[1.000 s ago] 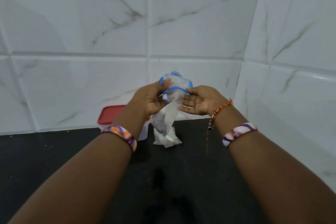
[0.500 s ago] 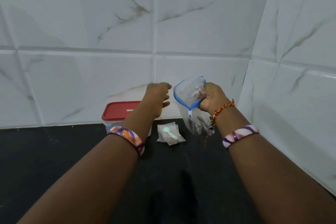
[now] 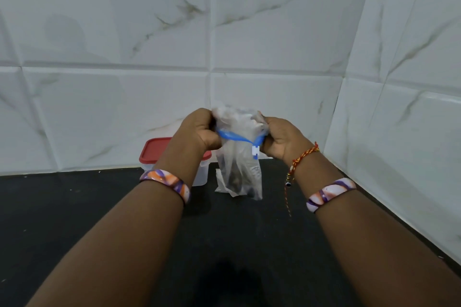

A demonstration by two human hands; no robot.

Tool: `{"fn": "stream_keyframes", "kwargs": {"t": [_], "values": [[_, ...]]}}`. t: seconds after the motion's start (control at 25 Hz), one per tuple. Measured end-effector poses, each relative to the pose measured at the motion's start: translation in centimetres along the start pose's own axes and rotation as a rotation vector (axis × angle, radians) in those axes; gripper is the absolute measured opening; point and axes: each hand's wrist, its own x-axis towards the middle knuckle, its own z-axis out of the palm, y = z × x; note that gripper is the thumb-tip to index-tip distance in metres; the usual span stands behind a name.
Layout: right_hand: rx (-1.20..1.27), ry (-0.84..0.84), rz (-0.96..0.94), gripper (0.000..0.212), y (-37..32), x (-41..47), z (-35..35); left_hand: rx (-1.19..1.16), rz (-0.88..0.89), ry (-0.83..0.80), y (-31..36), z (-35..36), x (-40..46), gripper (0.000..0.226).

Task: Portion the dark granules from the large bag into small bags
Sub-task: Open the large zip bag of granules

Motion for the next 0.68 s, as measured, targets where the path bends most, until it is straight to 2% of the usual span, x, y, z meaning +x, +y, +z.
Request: {"fn": "stream_keyframes", "kwargs": {"t": [0.08, 0.16, 0.24, 0.32, 0.4, 0.48, 0.56, 0.68], "values": [[0.117, -0.005, 0.016, 0.022, 0.2, 0.1, 0.2, -0.043, 0.005, -0.034, -0.4, 0.3, -0.3, 0.034], [0.175, 0.047, -0.031, 0.033, 0.1, 0.5, 0.3, 0.019, 0.04, -0.051, -1.1, 0.2, -0.4, 0.031], [0.247, 0.161, -0.082, 0.028, 0.1, 1.2, 0.2, 0.266, 0.084, 0.041, -1.2, -0.4, -0.2, 0.024], [0.422, 0.265, -0.118, 0.023, 0.0, 1.5, 0.1, 0.592, 0.089, 0.137, -1.1, -1.1, -0.4, 0.039], [0.542, 0.311, -0.161, 0.029, -0.2, 1.4, 0.3, 0.74, -0.002, 0.051, -1.3, -0.7, -1.3, 0.041], [0.539, 0.312, -0.166, 0.032, -0.3, 0.9, 1.0, 0.702, -0.047, -0.013, -2.1, 0.2, -2.0, 0.028], [0.52, 0.228, -0.176, 0.028, -0.4, -0.1, 1.5, 0.539, -0.002, 0.0, -2.6, 0.7, -2.1, 0.017], [0.245, 0.089, -0.225, 0.024, 0.0, -0.6, 0.5, 0.287, 0.064, 0.013, -2.8, 0.0, -1.4, 0.01]]}}
